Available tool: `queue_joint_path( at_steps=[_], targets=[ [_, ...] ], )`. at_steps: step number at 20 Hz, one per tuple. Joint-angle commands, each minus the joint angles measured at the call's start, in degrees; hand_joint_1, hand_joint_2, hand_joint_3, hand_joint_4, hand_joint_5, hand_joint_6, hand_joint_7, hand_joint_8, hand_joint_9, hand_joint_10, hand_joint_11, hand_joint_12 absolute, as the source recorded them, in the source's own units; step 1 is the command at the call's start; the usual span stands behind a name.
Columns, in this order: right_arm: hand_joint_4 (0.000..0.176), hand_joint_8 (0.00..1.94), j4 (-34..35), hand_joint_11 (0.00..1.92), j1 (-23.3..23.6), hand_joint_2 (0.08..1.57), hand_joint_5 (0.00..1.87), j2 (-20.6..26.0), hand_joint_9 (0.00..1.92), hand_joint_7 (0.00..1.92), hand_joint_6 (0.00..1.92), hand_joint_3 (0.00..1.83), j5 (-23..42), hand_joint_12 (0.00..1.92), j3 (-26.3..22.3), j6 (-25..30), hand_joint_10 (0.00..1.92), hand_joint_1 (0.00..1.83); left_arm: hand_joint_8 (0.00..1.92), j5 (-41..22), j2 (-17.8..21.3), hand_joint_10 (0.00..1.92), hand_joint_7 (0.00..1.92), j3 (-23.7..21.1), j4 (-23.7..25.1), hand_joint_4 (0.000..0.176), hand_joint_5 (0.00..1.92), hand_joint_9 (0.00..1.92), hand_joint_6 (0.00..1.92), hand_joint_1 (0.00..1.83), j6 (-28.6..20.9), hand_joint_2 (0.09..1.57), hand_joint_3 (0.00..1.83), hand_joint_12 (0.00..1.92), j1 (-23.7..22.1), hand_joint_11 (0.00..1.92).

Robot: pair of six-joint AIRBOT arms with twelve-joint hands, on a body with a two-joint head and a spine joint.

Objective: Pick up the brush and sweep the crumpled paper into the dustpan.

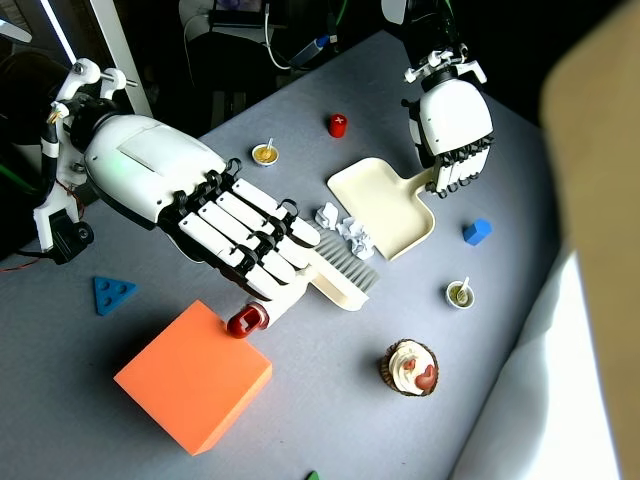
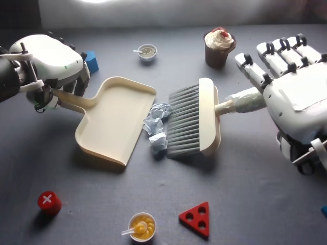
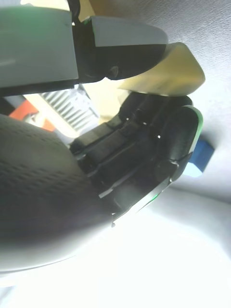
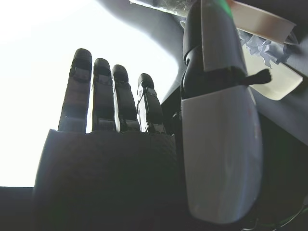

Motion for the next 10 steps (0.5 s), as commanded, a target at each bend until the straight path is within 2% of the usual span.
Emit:
queue_joint_path(
  at_steps=[1,3,6,8,10],
  targets=[
    [0.000,0.00,-4.3,0.14,0.3,0.96,0.09,-0.3,0.08,0.07,0.01,0.00,-5.1,0.01,0.7,-0.5,0.00,1.31,0.56,6.4,-0.1,0.83,1.12,0.3,2.2,0.000,1.03,1.08,0.77,1.50,0.2,1.05,0.00,1.47,-0.7,0.89],
    [0.000,0.01,-3.8,0.16,0.3,0.95,0.11,-1.5,0.10,0.09,0.01,0.00,-5.2,0.02,2.3,-0.5,0.01,1.33,0.50,6.4,-0.2,0.86,1.14,0.3,2.2,0.000,1.04,1.08,0.77,1.50,0.3,1.05,0.00,1.47,-0.8,0.89],
    [0.000,0.00,-3.9,0.16,0.3,0.96,0.10,-3.4,0.11,0.08,0.00,0.00,-5.2,0.01,5.2,-0.5,0.01,1.30,0.51,6.4,-0.4,0.81,1.15,0.3,2.4,0.000,1.02,1.10,0.79,1.50,0.4,1.05,0.00,1.48,-1.0,0.87],
    [0.000,0.00,-3.9,0.15,0.2,0.96,0.10,-4.5,0.10,0.08,0.00,0.00,-5.2,0.01,7.2,0.3,0.00,1.30,0.54,6.4,-0.4,0.83,1.12,0.3,2.4,0.000,1.06,1.10,0.73,1.50,0.6,1.05,0.00,1.48,-1.1,0.87],
    [0.000,0.01,-3.4,0.15,0.2,0.95,0.12,-6.7,0.11,0.10,0.01,0.00,-5.2,0.01,9.4,0.9,0.00,1.29,0.56,6.4,-0.5,0.85,1.11,0.3,2.4,0.000,1.05,1.08,0.77,1.50,0.7,1.06,0.00,1.48,-1.2,0.87]
  ],
)
